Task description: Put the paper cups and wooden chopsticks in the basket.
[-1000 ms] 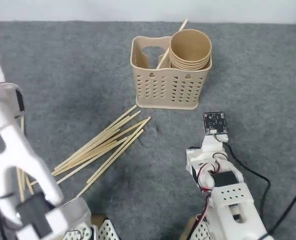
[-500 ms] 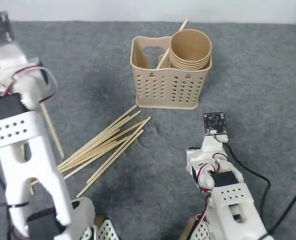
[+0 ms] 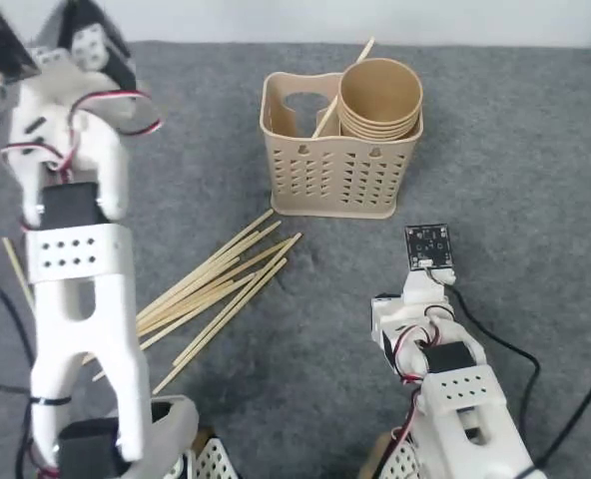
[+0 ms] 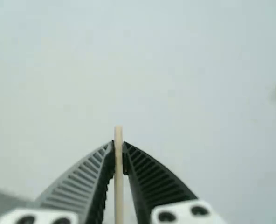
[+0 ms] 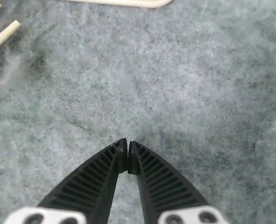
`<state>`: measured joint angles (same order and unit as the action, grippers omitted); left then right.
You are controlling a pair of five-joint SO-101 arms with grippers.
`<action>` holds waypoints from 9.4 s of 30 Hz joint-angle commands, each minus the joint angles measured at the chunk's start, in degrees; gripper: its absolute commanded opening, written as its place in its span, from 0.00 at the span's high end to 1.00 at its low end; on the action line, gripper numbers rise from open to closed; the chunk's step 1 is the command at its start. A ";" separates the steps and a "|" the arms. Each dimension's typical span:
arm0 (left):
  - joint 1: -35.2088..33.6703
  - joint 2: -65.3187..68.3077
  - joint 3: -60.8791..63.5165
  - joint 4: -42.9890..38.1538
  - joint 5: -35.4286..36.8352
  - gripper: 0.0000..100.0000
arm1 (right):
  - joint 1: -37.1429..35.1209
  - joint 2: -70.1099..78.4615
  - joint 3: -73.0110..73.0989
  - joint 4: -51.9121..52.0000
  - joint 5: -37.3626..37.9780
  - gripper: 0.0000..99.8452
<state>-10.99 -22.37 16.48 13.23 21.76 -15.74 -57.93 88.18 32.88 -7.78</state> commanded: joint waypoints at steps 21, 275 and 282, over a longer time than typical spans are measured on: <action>22.33 11.78 -3.56 -29.71 -3.87 0.99 | 0.57 -1.54 -0.62 -1.71 6.24 0.98; -40.79 39.56 -10.07 34.73 -13.01 0.91 | 0.66 -1.54 -0.44 -1.54 6.51 0.98; -40.53 53.71 -19.65 34.73 -13.19 0.91 | 0.66 -1.54 -0.44 -1.54 6.42 0.98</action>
<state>-51.60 29.14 1.63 47.52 9.19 -15.74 -57.93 88.18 32.88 -2.42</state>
